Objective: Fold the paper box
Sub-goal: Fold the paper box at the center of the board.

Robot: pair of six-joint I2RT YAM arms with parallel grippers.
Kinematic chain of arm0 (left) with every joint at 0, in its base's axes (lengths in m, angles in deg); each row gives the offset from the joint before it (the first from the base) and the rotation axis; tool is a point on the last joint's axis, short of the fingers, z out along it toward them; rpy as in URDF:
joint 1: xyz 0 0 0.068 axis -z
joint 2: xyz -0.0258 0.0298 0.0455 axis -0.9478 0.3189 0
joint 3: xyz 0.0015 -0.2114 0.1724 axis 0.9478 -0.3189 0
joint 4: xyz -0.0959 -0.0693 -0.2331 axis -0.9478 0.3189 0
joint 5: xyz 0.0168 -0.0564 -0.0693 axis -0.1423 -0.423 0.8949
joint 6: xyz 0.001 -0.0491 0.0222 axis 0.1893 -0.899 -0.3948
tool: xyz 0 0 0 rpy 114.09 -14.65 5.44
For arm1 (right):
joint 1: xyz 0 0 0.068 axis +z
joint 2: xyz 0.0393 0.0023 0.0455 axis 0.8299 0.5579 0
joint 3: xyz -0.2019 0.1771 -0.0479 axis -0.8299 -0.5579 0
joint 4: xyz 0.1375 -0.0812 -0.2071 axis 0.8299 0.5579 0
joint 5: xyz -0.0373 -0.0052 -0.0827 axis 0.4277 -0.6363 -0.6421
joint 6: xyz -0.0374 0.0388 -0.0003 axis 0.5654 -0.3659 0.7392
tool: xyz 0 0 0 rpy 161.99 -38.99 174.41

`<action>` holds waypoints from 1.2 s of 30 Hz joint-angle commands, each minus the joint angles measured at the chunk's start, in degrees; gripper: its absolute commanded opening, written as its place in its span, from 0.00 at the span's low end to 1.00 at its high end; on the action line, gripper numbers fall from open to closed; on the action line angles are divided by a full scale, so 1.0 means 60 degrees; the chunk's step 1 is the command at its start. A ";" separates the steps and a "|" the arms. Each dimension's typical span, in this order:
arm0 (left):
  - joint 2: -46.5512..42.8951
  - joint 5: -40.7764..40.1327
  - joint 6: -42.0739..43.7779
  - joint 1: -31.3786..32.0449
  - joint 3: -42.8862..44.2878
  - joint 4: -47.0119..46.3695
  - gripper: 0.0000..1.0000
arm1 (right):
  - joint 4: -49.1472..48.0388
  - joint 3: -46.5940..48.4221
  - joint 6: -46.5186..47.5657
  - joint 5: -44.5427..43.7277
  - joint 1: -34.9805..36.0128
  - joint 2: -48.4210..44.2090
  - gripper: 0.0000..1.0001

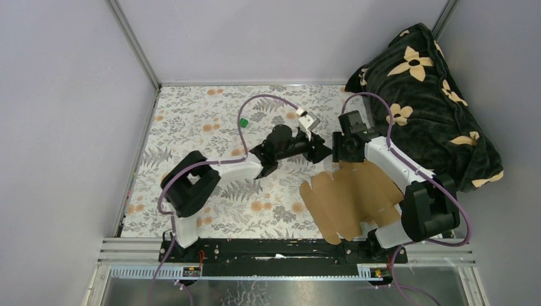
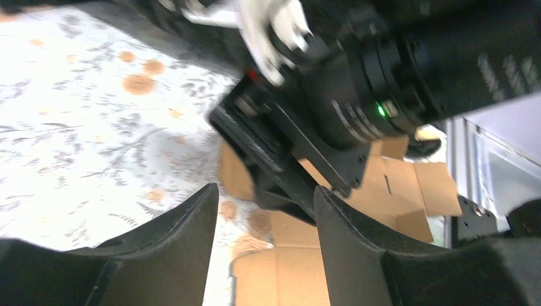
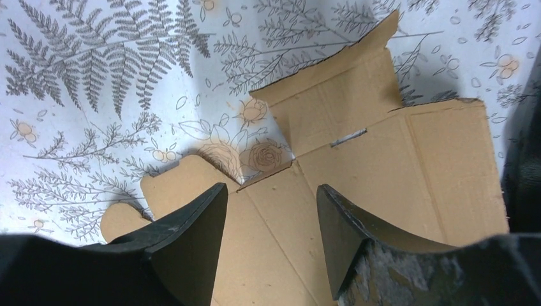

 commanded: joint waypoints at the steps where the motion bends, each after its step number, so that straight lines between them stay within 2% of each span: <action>1: -0.1194 -0.1732 0.0263 -0.0097 -0.0184 0.2037 0.65 | 0.0034 -0.0223 -0.0214 0.0318 0.0018 -0.0479 0.62; 8: -0.3306 -0.3996 -0.0404 -0.0146 -0.0844 0.4972 0.67 | 0.0045 -0.0656 -0.0402 0.0570 0.0010 -0.0405 0.62; 11: -0.4114 -0.4386 -0.0675 -0.0154 -0.1267 0.5658 0.67 | -0.0133 -0.0912 -0.0629 0.0394 0.0029 -0.0356 0.63; 18: -0.5286 -0.4333 -0.0789 -0.0146 -0.2053 0.6077 0.67 | -0.0585 -0.0796 -0.1179 -0.0072 0.0171 -0.0045 0.64; 26: -0.5592 -0.4433 -0.0549 -0.0139 -0.2246 0.6270 0.66 | -0.0632 -0.0597 -0.1560 -0.0389 0.0912 0.0835 0.63; 36: -0.5470 -0.4206 -0.0428 -0.0176 -0.2374 0.6028 0.66 | -0.0455 -0.0675 -0.1749 -0.1110 0.1175 0.0834 0.58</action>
